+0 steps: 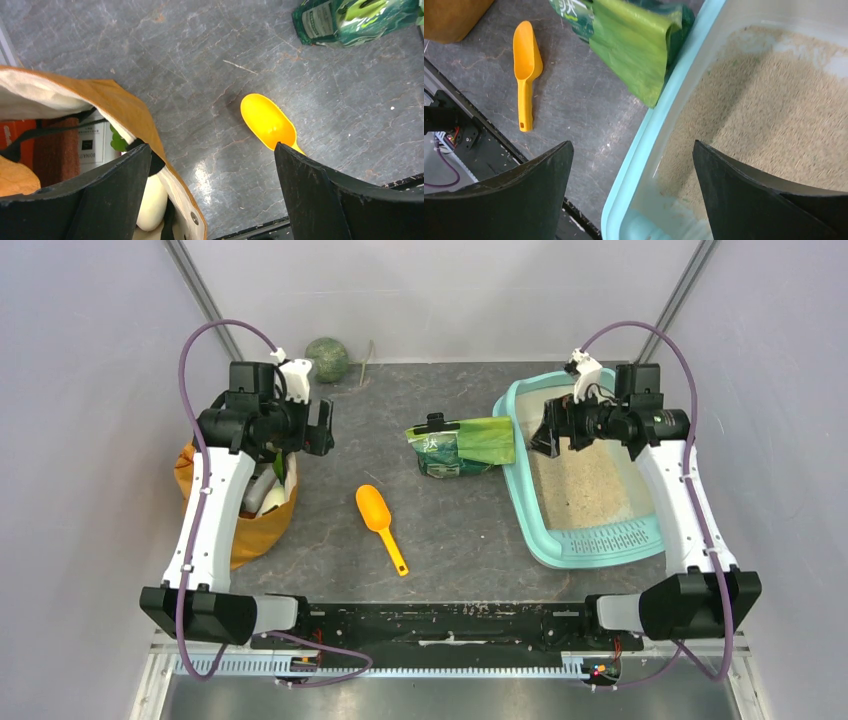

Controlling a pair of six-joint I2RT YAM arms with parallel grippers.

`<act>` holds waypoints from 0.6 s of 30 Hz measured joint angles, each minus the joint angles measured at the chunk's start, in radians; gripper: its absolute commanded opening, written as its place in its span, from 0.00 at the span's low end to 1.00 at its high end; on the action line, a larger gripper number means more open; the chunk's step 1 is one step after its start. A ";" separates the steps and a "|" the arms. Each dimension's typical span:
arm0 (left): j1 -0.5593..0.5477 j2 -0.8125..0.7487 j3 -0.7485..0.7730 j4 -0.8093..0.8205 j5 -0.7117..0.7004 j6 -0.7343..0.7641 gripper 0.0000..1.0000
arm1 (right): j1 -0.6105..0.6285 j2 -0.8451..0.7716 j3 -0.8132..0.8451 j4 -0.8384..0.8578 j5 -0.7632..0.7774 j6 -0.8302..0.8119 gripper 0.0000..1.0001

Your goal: Fill the litter box with clean litter

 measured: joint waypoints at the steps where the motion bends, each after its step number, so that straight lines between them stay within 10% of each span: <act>1: 0.000 0.006 0.012 0.000 0.002 0.004 1.00 | 0.005 0.014 0.019 -0.006 -0.006 -0.011 0.97; 18: -0.005 0.045 0.048 0.010 0.193 0.042 1.00 | 0.353 0.526 0.523 -0.039 0.007 -0.435 0.93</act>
